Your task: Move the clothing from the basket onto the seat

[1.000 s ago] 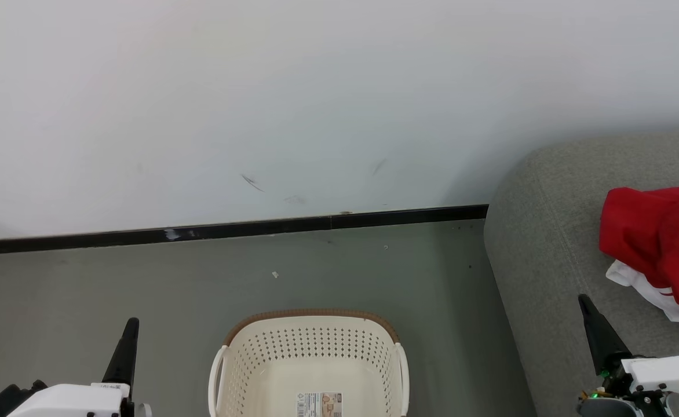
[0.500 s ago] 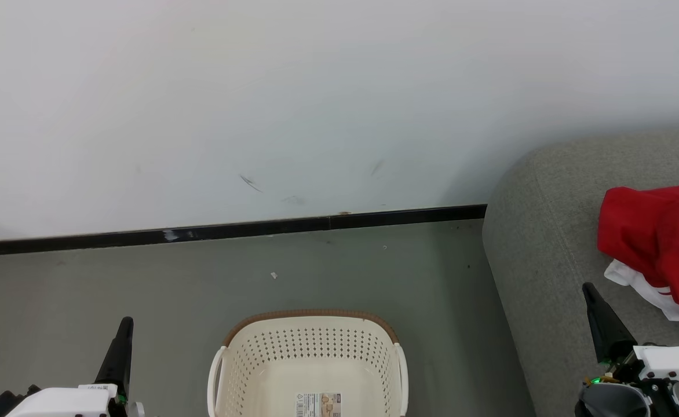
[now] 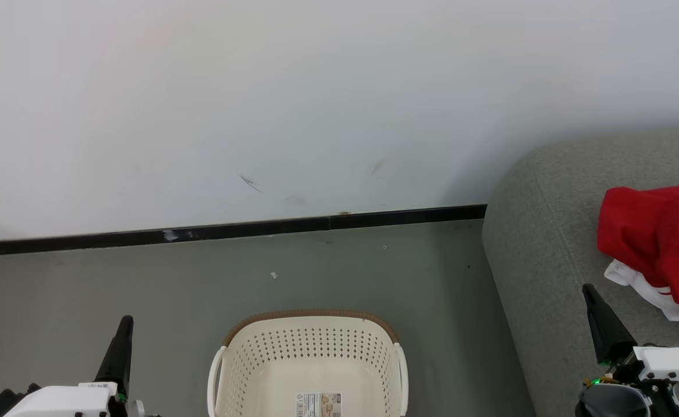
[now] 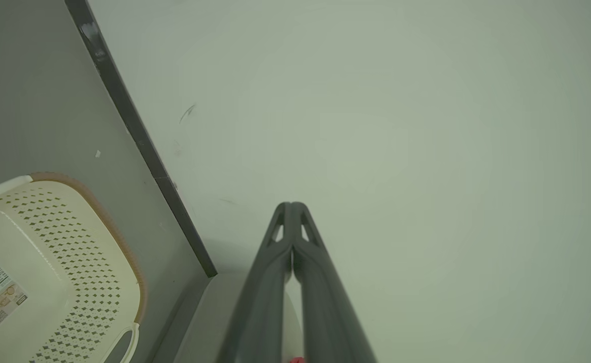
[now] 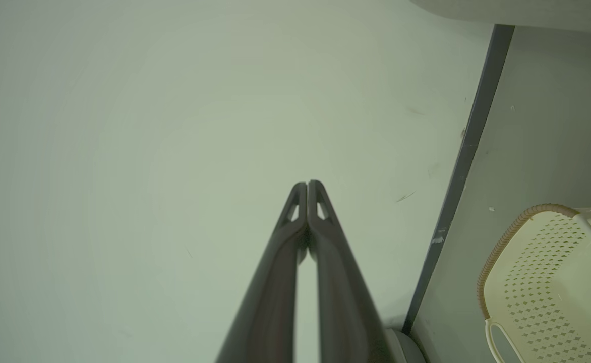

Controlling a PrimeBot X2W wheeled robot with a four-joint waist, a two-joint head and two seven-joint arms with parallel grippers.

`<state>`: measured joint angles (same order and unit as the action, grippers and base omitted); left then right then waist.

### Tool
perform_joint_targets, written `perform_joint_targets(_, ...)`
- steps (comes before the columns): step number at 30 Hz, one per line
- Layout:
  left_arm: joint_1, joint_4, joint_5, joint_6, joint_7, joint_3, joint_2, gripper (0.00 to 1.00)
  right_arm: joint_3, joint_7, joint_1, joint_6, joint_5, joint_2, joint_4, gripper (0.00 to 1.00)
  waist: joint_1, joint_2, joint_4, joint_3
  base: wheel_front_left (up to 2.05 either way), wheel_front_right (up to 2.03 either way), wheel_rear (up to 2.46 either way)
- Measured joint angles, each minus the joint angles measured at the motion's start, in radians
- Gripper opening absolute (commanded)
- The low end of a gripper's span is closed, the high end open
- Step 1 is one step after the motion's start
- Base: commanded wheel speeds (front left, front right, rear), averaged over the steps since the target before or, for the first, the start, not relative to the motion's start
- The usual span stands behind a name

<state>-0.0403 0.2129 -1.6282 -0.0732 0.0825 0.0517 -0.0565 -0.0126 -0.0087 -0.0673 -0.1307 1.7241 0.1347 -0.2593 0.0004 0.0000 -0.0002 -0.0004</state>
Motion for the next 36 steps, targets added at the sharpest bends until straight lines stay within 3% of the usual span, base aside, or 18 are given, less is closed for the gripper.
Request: perform_joint_targets(36,-0.012,0.009,0.000,-0.009,0.002,0.001,0.001,0.00,0.000,0.000,0.000,0.000,0.001,0.002,-0.003,0.00,-0.0001,0.0000,0.000,0.000,0.00,0.00,0.00)
